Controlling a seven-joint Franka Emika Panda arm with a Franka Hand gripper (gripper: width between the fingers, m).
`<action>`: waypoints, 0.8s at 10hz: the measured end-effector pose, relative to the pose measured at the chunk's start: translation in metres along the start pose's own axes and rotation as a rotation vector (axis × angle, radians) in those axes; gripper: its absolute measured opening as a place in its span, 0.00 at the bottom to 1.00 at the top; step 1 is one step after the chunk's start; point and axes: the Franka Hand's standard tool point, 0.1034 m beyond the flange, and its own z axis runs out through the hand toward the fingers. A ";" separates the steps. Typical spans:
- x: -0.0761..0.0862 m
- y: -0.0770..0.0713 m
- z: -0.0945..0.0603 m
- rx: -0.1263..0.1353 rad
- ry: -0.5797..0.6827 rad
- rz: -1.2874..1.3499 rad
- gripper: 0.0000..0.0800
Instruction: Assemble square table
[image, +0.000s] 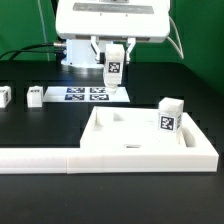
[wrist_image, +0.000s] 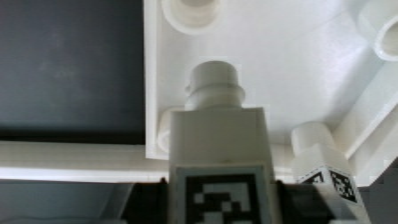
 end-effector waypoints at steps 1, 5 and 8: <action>0.000 0.001 0.001 -0.001 -0.001 -0.002 0.36; 0.037 0.014 0.031 -0.028 0.027 -0.004 0.36; 0.057 0.020 0.046 -0.046 0.071 -0.026 0.36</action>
Offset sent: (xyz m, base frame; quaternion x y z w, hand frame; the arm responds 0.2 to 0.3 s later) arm 0.0471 0.0073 -0.0064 0.0400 0.0155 -0.0123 0.9990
